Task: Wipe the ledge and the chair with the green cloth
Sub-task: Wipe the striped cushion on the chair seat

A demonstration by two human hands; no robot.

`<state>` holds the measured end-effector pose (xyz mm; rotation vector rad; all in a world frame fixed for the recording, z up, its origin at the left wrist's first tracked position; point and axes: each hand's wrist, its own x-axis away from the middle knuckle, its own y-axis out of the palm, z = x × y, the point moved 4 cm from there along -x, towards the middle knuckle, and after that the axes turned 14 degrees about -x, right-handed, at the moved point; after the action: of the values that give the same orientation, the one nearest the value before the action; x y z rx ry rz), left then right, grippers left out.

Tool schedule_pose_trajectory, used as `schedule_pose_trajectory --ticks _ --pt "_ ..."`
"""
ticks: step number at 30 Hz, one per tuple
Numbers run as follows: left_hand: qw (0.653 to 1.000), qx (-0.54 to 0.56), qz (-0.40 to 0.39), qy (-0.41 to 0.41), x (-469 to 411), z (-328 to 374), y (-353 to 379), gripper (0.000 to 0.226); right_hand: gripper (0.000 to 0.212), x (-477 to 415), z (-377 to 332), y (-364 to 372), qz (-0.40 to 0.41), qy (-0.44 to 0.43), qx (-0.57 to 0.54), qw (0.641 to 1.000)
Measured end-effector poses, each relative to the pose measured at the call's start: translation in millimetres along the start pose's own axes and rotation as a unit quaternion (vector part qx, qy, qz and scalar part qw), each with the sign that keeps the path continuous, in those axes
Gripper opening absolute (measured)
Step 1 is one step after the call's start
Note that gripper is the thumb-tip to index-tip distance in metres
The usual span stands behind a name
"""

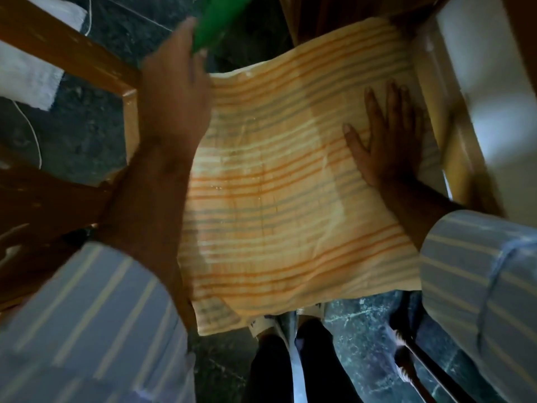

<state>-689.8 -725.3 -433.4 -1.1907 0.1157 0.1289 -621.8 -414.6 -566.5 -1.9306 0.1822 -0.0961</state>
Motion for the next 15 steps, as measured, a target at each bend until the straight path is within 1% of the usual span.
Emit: schedule_pose_trajectory --ticks 1,2,3,5,6,8,11,13,15 --pt "0.999 -0.032 -0.013 0.020 -10.9 0.7 17.3 0.042 0.076 -0.1 0.1 0.6 -0.001 0.001 0.003 1.000" --pt "0.996 -0.062 -0.044 0.036 -14.2 3.3 37.9 0.045 0.077 -0.2 0.4 0.7 0.000 0.000 0.005 1.000" --pt "0.989 -0.094 -0.097 0.053 -9.3 6.3 61.4 0.048 0.078 -0.7 0.4 0.7 0.002 -0.001 0.007 1.000" --pt "0.959 -0.157 -0.210 0.105 23.2 9.7 101.9 0.059 0.077 -1.2 1.0 0.4 0.005 -0.001 0.011 1.000" --pt "0.950 -0.167 -0.230 0.127 41.2 7.1 112.1 0.067 0.077 -0.6 1.4 0.7 0.007 -0.001 0.012 1.000" --pt "0.958 -0.150 -0.213 0.122 75.7 -5.1 113.6 0.080 0.076 0.0 0.8 2.7 0.014 -0.001 0.017 1.000" --pt "0.967 -0.128 -0.196 0.106 138.2 -9.5 98.9 0.083 0.075 -1.3 0.1 4.3 0.018 0.002 0.019 1.000" --pt "0.965 -0.120 -0.212 0.094 191.9 -1.6 83.6 0.086 0.075 -1.9 0.7 4.4 0.022 -0.001 0.014 1.000" --pt "0.959 -0.116 -0.246 0.082 245.4 9.4 64.7 0.091 0.074 -1.5 2.8 5.5 0.030 -0.003 0.014 0.999"
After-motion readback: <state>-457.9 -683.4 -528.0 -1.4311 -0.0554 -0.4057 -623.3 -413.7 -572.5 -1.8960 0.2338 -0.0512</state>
